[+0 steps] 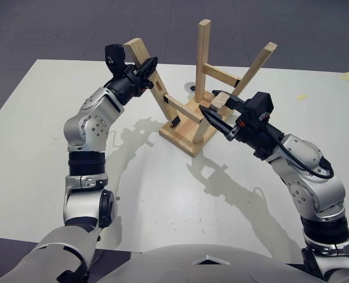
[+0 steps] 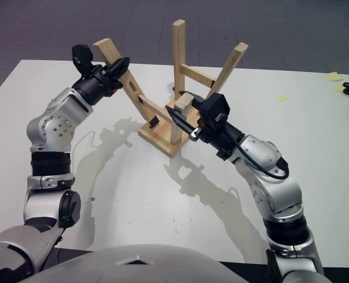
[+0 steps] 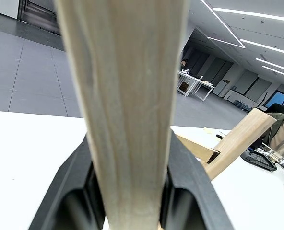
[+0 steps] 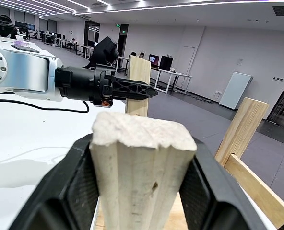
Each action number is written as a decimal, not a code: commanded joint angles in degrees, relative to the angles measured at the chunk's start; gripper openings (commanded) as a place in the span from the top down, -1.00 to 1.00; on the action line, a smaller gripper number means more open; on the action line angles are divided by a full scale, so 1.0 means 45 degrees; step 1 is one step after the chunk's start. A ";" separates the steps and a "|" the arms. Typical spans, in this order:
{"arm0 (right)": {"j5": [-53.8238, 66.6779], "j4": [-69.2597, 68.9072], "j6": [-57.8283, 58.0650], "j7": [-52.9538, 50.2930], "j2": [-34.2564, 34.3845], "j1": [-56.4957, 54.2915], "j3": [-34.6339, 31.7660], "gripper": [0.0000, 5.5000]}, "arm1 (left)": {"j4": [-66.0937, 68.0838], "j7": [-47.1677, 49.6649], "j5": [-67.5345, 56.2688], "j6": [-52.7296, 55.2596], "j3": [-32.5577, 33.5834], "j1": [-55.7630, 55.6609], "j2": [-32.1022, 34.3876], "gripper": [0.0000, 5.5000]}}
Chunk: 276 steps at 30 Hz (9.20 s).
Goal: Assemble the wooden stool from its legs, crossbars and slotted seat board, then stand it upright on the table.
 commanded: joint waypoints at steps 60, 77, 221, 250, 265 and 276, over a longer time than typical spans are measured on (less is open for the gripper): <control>-0.1480 0.1522 -0.2464 0.0280 0.1003 0.1663 0.0669 0.23 | -0.1043 -0.0889 0.2693 0.1035 -0.2410 0.0842 0.0849 0.62; -0.0882 0.1764 0.1998 -0.1105 0.1182 0.0199 0.0733 0.23 | -0.1854 -0.1235 0.2562 0.1723 -0.2871 0.1494 0.1052 0.62; 0.0887 0.2255 0.3397 -0.5883 0.5120 -0.0663 -0.1523 -0.96 | -0.5555 -0.0176 0.4563 0.1009 -0.3960 0.2686 0.2392 -0.96; 0.3666 0.1160 0.5395 0.0851 0.1271 0.1078 -0.2140 -0.96 | -0.1489 0.0606 0.2460 -0.0893 0.4858 -0.0084 0.4440 -0.96; 0.1759 0.9002 0.1778 0.7471 0.1527 -0.3998 0.0209 -0.86 | 0.1645 -0.4123 0.0035 0.0186 0.4165 0.0110 0.5242 -0.96; 0.0674 1.0481 0.0959 0.9484 0.1247 -0.4166 0.0632 -0.22 | 0.1798 -0.4170 -0.0214 0.0576 0.3150 -0.0467 0.4704 -0.96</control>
